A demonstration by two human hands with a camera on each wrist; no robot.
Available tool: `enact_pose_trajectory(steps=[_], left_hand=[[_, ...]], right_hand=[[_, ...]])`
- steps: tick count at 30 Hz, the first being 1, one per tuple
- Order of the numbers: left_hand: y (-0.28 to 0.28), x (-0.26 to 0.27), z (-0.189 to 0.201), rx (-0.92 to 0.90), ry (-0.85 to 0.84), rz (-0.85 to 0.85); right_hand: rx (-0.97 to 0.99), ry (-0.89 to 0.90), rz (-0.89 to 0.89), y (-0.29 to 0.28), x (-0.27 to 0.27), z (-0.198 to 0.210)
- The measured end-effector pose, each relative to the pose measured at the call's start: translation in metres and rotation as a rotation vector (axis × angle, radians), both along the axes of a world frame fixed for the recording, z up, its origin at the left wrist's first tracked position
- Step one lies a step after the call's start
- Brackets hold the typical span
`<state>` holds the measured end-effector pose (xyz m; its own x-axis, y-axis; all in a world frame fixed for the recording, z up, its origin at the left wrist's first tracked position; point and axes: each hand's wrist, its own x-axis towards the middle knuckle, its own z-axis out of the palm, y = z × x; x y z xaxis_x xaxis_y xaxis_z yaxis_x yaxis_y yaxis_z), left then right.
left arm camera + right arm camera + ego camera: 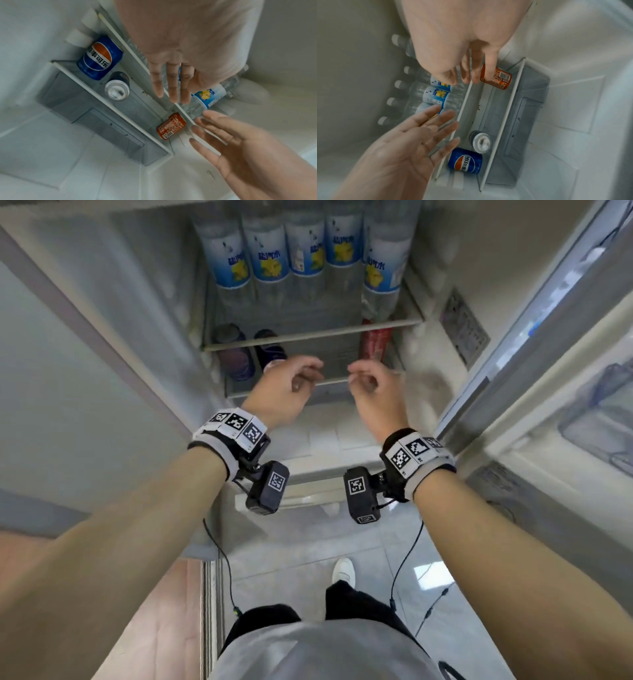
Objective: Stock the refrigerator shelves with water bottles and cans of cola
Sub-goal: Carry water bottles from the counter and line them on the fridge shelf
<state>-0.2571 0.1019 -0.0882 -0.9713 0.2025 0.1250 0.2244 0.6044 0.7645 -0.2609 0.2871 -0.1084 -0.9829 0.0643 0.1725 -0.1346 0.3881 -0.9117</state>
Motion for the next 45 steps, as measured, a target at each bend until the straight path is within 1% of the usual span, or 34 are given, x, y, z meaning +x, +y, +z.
enact_pose_trajectory(steps=[2,4,7,9,14,17,19,24,27,30,32,35,40,45], left_hand=[[-0.004,0.019,0.000,-0.060,0.009,-0.046],[-0.006,0.038,-0.002,-0.123,-0.001,-0.096],[-0.004,0.069,-0.007,-0.177,0.017,-0.192],[0.005,0.093,-0.011,-0.181,0.014,-0.256],[0.047,0.158,-0.021,-0.154,-0.014,-0.405],[0.079,0.188,-0.022,-0.155,-0.016,-0.501],[0.105,0.203,-0.020,-0.118,-0.023,-0.581],[0.187,0.245,-0.011,-0.083,-0.050,-0.722],[0.245,0.266,-0.010,-0.075,-0.090,-0.860],[0.308,0.289,-0.014,-0.058,-0.110,-1.005],[0.351,0.305,-0.018,-0.056,-0.112,-1.053],[0.420,0.326,-0.025,0.007,-0.147,-1.057],[0.524,0.349,-0.023,0.067,-0.198,-1.028],[0.622,0.356,-0.018,0.041,-0.112,-0.987]], right_hand=[[0.010,-0.044,0.049,0.005,0.030,-0.001],[0.025,-0.080,0.049,0.014,0.060,-0.001],[0.035,-0.137,-0.006,0.027,0.107,-0.002],[0.020,-0.173,-0.061,0.036,0.143,-0.005],[0.021,-0.220,-0.205,0.064,0.233,-0.007],[0.037,-0.227,-0.294,0.090,0.284,-0.004],[0.057,-0.224,-0.372,0.111,0.316,-0.001],[0.063,-0.214,-0.566,0.178,0.385,-0.002],[0.035,-0.244,-0.666,0.222,0.424,-0.001],[-0.011,-0.264,-0.734,0.272,0.458,-0.003],[-0.033,-0.262,-0.776,0.313,0.477,-0.006],[-0.055,-0.240,-0.829,0.383,0.502,-0.009],[-0.043,-0.198,-0.838,0.496,0.523,-0.005],[-0.049,-0.180,-0.819,0.596,0.527,0.003]])
